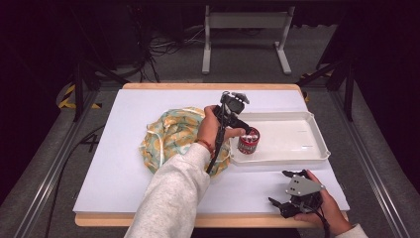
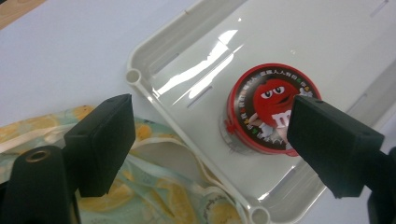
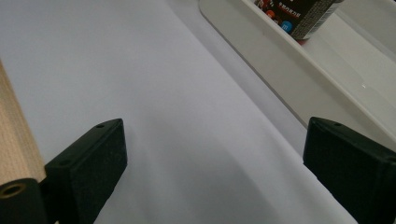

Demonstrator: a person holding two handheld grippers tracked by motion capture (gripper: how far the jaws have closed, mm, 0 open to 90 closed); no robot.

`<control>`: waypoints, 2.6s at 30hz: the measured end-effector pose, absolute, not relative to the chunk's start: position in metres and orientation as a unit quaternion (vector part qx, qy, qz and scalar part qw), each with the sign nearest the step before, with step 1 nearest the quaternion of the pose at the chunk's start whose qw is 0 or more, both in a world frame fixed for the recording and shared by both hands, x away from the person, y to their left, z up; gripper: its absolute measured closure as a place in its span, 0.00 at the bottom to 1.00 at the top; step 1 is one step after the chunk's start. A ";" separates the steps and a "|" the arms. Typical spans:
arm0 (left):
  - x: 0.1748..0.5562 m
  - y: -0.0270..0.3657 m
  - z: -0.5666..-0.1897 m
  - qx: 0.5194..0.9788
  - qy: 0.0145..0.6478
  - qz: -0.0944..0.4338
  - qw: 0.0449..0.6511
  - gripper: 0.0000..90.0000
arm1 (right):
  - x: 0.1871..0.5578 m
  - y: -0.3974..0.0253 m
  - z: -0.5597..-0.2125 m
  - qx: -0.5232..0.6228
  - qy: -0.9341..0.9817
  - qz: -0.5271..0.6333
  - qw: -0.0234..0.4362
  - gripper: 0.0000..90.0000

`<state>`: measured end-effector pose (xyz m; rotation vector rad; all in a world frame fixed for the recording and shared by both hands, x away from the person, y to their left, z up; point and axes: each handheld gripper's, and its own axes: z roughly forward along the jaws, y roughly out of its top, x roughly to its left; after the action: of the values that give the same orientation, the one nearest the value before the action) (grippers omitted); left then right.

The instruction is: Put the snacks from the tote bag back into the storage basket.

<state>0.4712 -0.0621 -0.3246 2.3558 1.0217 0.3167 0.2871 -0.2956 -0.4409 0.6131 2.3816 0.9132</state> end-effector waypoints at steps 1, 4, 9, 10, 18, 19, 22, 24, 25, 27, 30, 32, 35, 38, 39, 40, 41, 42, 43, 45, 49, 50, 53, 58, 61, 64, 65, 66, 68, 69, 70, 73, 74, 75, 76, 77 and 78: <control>0.471 -0.060 -0.325 0.875 0.380 0.117 0.275 0.18 | 0.287 -0.296 -0.441 0.226 0.877 0.337 0.256 0.08; 0.470 -0.056 -0.325 0.879 0.371 0.115 0.277 0.17 | 0.287 -0.296 -0.441 0.226 0.878 0.336 0.256 0.08; 0.469 -0.048 -0.326 0.880 0.365 0.118 0.280 0.15 | 0.287 -0.295 -0.441 0.226 0.878 0.335 0.256 0.08; 0.469 -0.046 -0.326 0.880 0.364 0.120 0.280 0.14 | 0.288 -0.295 -0.441 0.226 0.879 0.335 0.254 0.08; 0.470 -0.031 -0.326 0.881 0.365 0.124 0.274 0.12 | 0.288 -0.295 -0.442 0.229 0.878 0.336 0.254 0.08; 0.470 -0.030 -0.326 0.883 0.363 0.125 0.271 0.12 | 0.288 -0.295 -0.442 0.229 0.878 0.335 0.255 0.08; 0.469 -0.027 -0.326 0.886 0.359 0.132 0.262 0.12 | 0.288 -0.296 -0.442 0.227 0.878 0.335 0.256 0.08; 0.469 -0.025 -0.326 0.887 0.357 0.133 0.261 0.12 | 0.288 -0.295 -0.441 0.226 0.878 0.335 0.257 0.08; 0.468 -0.025 -0.326 0.888 0.355 0.134 0.259 0.12 | 0.288 -0.296 -0.441 0.227 0.878 0.335 0.257 0.08; 0.466 -0.025 -0.327 0.891 0.349 0.144 0.251 0.12 | 0.288 -0.296 -0.441 0.227 0.878 0.334 0.257 0.08; 0.465 -0.023 -0.328 0.893 0.344 0.144 0.253 0.12 | 0.288 -0.296 -0.441 0.227 0.877 0.335 0.258 0.08; 0.464 -0.022 -0.329 0.893 0.342 0.146 0.252 0.12 | 0.288 -0.296 -0.441 0.228 0.877 0.335 0.258 0.08; 0.462 -0.019 -0.329 0.893 0.338 0.149 0.256 0.12 | 0.287 -0.296 -0.441 0.229 0.876 0.337 0.259 0.08; 0.460 -0.015 -0.328 0.896 0.333 0.152 0.252 0.12 | 0.287 -0.296 -0.441 0.230 0.875 0.338 0.259 0.08; 0.459 -0.015 -0.329 0.895 0.335 0.153 0.253 0.12 | 0.288 -0.296 -0.441 0.230 0.875 0.338 0.259 0.08; 0.458 -0.013 -0.328 0.898 0.329 0.152 0.251 0.12 | 0.288 -0.296 -0.441 0.230 0.875 0.338 0.259 0.08; 0.457 -0.012 -0.327 0.898 0.327 0.153 0.252 0.11 | 0.287 -0.296 -0.440 0.229 0.875 0.338 0.260 0.08; 0.457 -0.010 -0.327 0.898 0.328 0.155 0.250 0.11 | 0.287 -0.296 -0.440 0.228 0.875 0.338 0.259 0.08; 0.456 -0.009 -0.327 0.899 0.324 0.157 0.250 0.11 | 0.287 -0.296 -0.440 0.228 0.875 0.338 0.260 0.08; 0.455 -0.007 -0.327 0.899 0.324 0.157 0.249 0.11 | 0.287 -0.296 -0.440 0.229 0.875 0.338 0.260 0.08; 0.451 0.000 -0.327 0.905 0.307 0.162 0.247 0.12 | 0.287 -0.295 -0.440 0.229 0.875 0.338 0.260 0.08; 0.449 0.002 -0.328 0.906 0.301 0.171 0.244 0.12 | 0.287 -0.295 -0.440 0.230 0.875 0.337 0.260 0.08; 0.447 0.008 -0.329 0.909 0.290 0.174 0.244 0.12 | 0.286 -0.294 -0.439 0.226 0.876 0.339 0.260 0.08; 0.444 0.018 -0.332 0.910 0.287 0.179 0.241 0.12 | 0.286 -0.293 -0.439 0.226 0.876 0.338 0.259 0.08; 0.443 0.025 -0.334 0.911 0.283 0.181 0.240 0.12 | 0.286 -0.293 -0.439 0.224 0.876 0.339 0.260 0.08; 0.441 0.028 -0.336 0.912 0.279 0.185 0.238 0.12 | 0.286 -0.293 -0.439 0.224 0.877 0.338 0.260 0.08; 0.440 0.032 -0.338 0.914 0.275 0.184 0.233 0.12 | 0.286 -0.293 -0.439 0.224 0.877 0.338 0.260 0.08; 0.439 0.033 -0.339 0.914 0.277 0.184 0.232 0.12 | 0.286 -0.293 -0.439 0.225 0.877 0.338 0.258 0.08; 0.438 0.035 -0.341 0.915 0.273 0.186 0.231 0.11 | 0.286 -0.293 -0.439 0.226 0.876 0.338 0.258 0.08; 0.437 0.036 -0.342 0.916 0.271 0.186 0.230 0.11 | 0.286 -0.293 -0.439 0.226 0.876 0.338 0.258 0.08; 0.436 0.039 -0.344 0.917 0.268 0.187 0.227 0.11 | 0.286 -0.293 -0.439 0.225 0.876 0.340 0.259 0.08; 0.433 0.044 -0.349 0.918 0.266 0.188 0.227 0.11 | 0.286 -0.293 -0.439 0.226 0.875 0.343 0.258 0.08; 0.432 0.046 -0.351 0.918 0.265 0.189 0.226 0.11 | 0.286 -0.293 -0.439 0.225 0.875 0.343 0.258 0.08; 0.431 0.047 -0.352 0.920 0.262 0.191 0.220 0.11 | 0.286 -0.293 -0.439 0.225 0.875 0.343 0.258 0.08; 0.430 0.048 -0.354 0.921 0.260 0.197 0.214 0.11 | 0.286 -0.293 -0.439 0.224 0.875 0.342 0.259 0.08; 0.428 0.050 -0.356 0.921 0.258 0.204 0.208 0.11 | 0.286 -0.293 -0.439 0.224 0.875 0.342 0.259 0.08; 0.428 0.050 -0.356 0.921 0.258 0.204 0.208 0.11 | 0.286 -0.293 -0.439 0.224 0.875 0.342 0.259 0.08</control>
<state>0.4277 0.0502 -0.3559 2.5642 0.7180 0.5665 0.2860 -0.2928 -0.4389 0.6064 2.3718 0.9259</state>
